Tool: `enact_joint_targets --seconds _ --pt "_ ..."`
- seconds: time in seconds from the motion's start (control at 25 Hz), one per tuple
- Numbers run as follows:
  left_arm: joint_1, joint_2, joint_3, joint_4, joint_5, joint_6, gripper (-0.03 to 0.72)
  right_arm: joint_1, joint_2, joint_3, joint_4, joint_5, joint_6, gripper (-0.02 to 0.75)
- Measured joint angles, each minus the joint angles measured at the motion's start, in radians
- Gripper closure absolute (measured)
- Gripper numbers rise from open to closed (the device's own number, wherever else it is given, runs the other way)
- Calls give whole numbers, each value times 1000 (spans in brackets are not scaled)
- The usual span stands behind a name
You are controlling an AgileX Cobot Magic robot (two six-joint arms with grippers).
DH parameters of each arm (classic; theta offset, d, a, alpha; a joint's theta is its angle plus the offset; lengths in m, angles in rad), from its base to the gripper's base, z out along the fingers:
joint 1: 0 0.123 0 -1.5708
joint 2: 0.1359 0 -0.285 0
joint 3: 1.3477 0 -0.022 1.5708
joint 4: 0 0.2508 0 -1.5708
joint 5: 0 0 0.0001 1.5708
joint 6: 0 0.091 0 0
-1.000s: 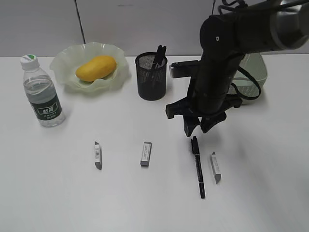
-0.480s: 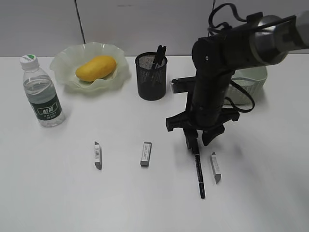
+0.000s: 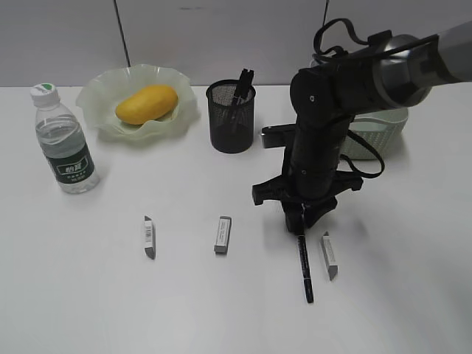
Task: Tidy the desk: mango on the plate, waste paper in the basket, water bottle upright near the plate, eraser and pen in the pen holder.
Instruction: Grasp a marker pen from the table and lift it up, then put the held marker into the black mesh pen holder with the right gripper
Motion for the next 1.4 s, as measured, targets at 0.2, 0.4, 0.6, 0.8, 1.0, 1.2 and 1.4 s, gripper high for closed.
enact_joint_targets --seconds 0.2,0.4,0.6,0.8,1.0,1.2,1.4 --pt "0 0 0 0 0 0 312 0 8 -2 0 1 1 514" --pt "0 0 0 0 0 0 312 0 10 -5 0 2 1 587" --pt "0 0 0 0 0 0 315 0 5 -5 1 2 1 589" --pt "0 0 0 0 -1 0 317 0 -65 -13 1 5 -2 589" --pt "0 0 0 0 -1 0 319 0 -197 -71 -6 -5 -18 589" --pt "0 0 0 0 -1 0 319 0 -276 -191 -43 -153 -34 589" --pt "0 0 0 0 -1 0 319 0 -274 -245 -48 -409 -47 589"
